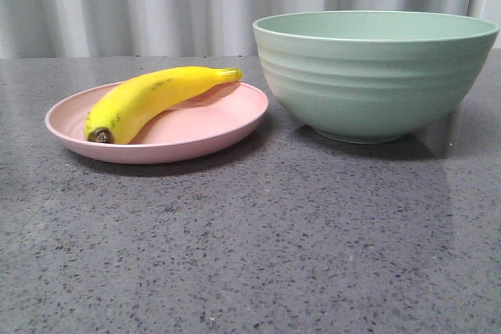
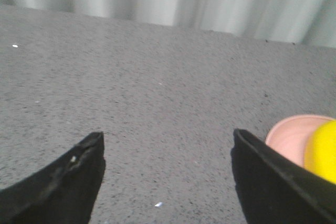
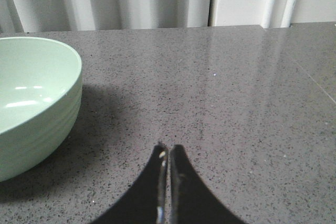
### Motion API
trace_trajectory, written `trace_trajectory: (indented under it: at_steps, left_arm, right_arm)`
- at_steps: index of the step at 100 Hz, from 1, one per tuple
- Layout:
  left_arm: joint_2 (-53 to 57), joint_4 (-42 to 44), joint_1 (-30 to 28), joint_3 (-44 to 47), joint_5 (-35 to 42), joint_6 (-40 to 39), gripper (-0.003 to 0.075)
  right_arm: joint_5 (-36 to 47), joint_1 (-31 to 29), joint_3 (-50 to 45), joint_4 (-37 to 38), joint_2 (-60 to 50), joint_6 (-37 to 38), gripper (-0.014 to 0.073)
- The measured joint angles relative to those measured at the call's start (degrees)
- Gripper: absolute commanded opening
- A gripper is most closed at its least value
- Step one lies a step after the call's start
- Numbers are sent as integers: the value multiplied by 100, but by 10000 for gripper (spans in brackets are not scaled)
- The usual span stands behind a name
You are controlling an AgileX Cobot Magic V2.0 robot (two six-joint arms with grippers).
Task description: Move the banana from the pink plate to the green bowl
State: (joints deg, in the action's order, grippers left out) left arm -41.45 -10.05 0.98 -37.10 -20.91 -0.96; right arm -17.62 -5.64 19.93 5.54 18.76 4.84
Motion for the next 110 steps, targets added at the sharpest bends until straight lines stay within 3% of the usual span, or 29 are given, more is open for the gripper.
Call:
trace_trajectory:
  at_steps: [45,90,110]
  left_arm:
    - [-1843,-199,1843,-939,-215,126,461]
    - [-3611,-1034,2135,-2058,-1549,172,461]
    - [-4088,-1173,2400,-2371,-1723,252,461]
  right_arm:
    - [0,0,0,0,0,0,-72]
    - [0,0,0,0,0,0,-72]
    - [0,0,0,0,0,0,-71]
